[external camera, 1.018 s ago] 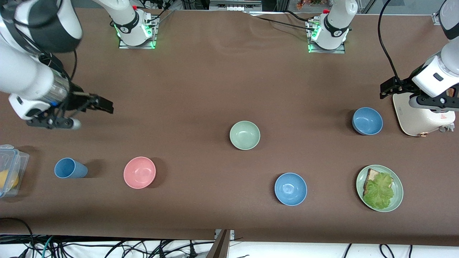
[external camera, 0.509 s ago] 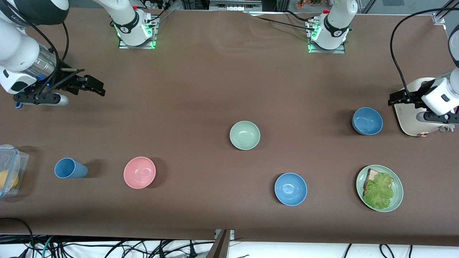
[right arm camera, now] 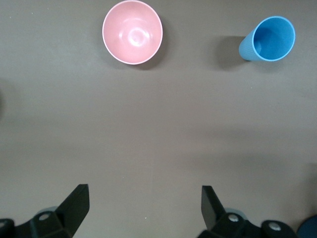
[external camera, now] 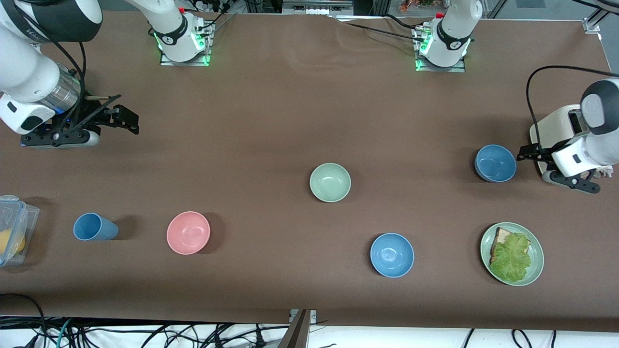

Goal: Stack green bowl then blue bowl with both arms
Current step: 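Lower the left gripper onto the rim of the blue bowl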

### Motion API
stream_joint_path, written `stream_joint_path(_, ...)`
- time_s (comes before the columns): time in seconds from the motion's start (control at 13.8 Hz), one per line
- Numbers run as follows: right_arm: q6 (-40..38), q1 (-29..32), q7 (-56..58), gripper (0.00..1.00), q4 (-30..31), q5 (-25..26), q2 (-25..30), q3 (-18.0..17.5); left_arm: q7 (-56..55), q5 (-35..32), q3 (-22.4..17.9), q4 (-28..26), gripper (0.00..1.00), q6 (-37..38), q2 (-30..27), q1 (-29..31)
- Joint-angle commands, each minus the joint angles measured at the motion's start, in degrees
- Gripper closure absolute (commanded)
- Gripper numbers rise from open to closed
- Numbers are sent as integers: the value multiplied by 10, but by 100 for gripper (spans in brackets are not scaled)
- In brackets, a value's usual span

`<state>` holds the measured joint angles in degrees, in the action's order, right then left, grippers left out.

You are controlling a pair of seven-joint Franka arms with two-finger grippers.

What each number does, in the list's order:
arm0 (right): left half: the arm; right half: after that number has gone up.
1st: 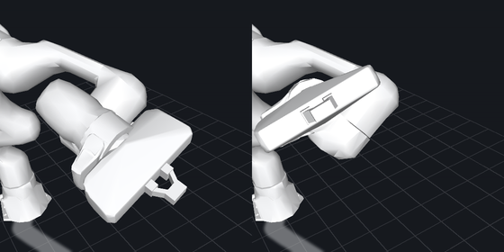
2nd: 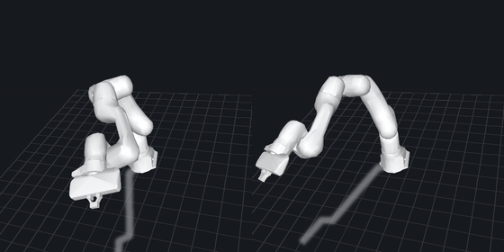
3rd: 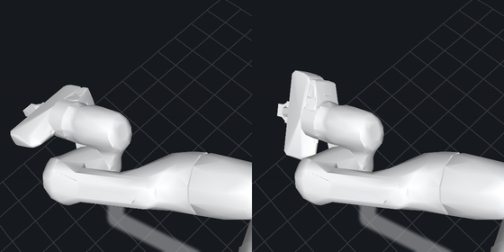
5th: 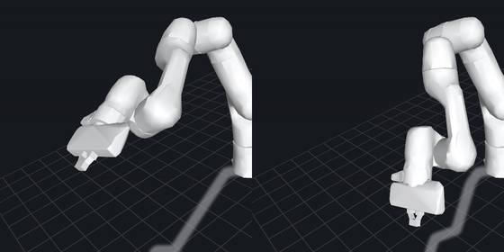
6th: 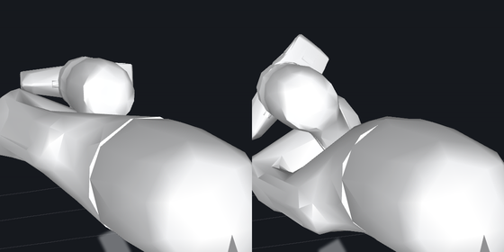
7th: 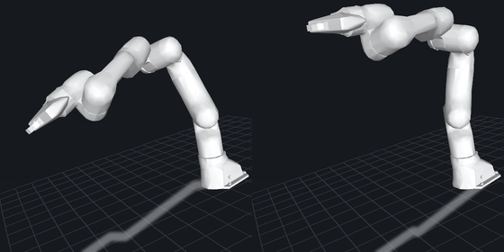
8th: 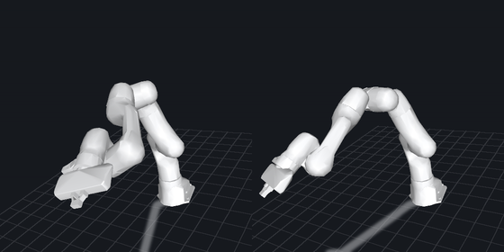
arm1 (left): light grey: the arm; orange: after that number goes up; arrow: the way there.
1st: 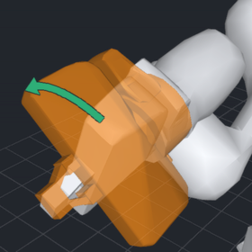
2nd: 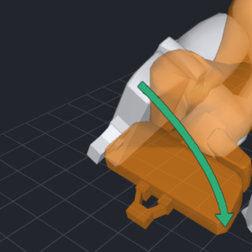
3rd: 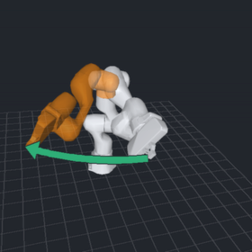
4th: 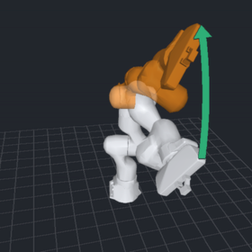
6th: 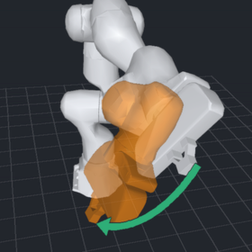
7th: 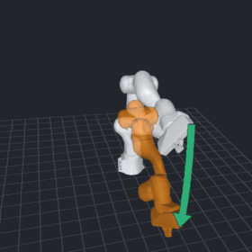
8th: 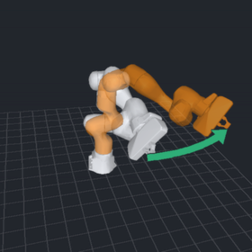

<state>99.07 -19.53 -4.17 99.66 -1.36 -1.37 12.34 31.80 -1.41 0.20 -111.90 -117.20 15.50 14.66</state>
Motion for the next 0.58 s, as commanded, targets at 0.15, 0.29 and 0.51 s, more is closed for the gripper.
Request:
stream_joint_path(0.15,-11,3,7,0,-25,7,-7,2,51,2,3,-116,0,-176,3,26)
stream_joint_path(0.29,-17,6,9,0,-44,9,-7,7,42,2,3,-120,0,-188,22,27)
stream_joint_path(0.51,-65,3,6,0,-49,16,-9,8,41,2,3,-120,1,-207,48,28)
